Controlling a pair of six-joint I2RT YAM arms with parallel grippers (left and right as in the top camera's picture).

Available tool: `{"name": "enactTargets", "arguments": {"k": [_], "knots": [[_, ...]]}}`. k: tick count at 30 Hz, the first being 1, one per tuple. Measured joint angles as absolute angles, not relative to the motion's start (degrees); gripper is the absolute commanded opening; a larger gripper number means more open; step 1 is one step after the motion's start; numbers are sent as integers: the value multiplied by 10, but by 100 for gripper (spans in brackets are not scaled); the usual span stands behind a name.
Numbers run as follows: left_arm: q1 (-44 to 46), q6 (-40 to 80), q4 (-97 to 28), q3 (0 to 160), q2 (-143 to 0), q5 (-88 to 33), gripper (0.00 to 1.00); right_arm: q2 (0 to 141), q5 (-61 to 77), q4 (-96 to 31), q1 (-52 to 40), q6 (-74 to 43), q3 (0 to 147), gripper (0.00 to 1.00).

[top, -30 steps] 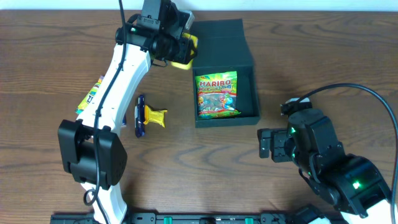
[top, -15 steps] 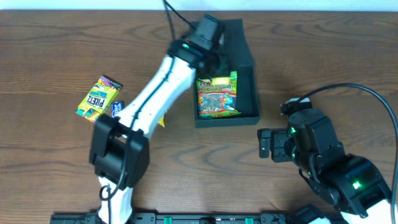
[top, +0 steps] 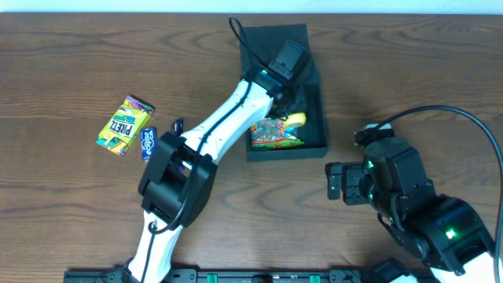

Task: Pack container
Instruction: 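Place the Mentos tube in the box beside the Haribo bag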

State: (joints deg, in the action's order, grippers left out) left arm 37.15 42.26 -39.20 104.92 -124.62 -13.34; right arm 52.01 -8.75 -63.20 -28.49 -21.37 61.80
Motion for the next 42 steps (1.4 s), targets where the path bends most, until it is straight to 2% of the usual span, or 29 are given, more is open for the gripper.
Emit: {"name": "enactTargets", "arguments": {"k": [14,16,17,18,19,20,21,25,29,30,34,36,42], "knots": [[431,435,-400,1049,-1248,-136,8,520,-88,-632,-285,-214,618,99],[432,435,-401,1049,-1248,-133,24,520,-88,-632,-285,-214,618,99],[432,435,-400,1049,-1248,-133,49,520,-88,-632,-285,-214,618,99],[432,436,-400,1049,-1248,-131,68,520,-88,-632,-285,-214,618,99],[432,434,-401,1049,-1248,-131,80,520,-88,-632,-285,-214,618,99],[432,435,-400,1049,-1248,-131,85,520,-88,-632,-285,-214,618,99],[432,439,-400,1049,-1248,-131,98,520,-88,-632,-285,-214,618,99],[432,437,-400,1049,-1248,-136,95,520,-88,-632,-285,-214,618,99],[432,432,-400,1049,-1248,-142,100,520,-88,-632,-285,-214,618,99],[432,431,-400,1049,-1248,-142,95,520,-88,-632,-285,-214,618,99],[432,412,-400,1049,-1248,-146,94,520,-88,-632,-285,-214,618,99],[430,398,-400,1049,-1248,-147,98,520,-88,-632,-285,-214,618,99],[391,344,-409,1049,-1246,-147,95,520,-88,-632,-285,-214,618,99]]}}
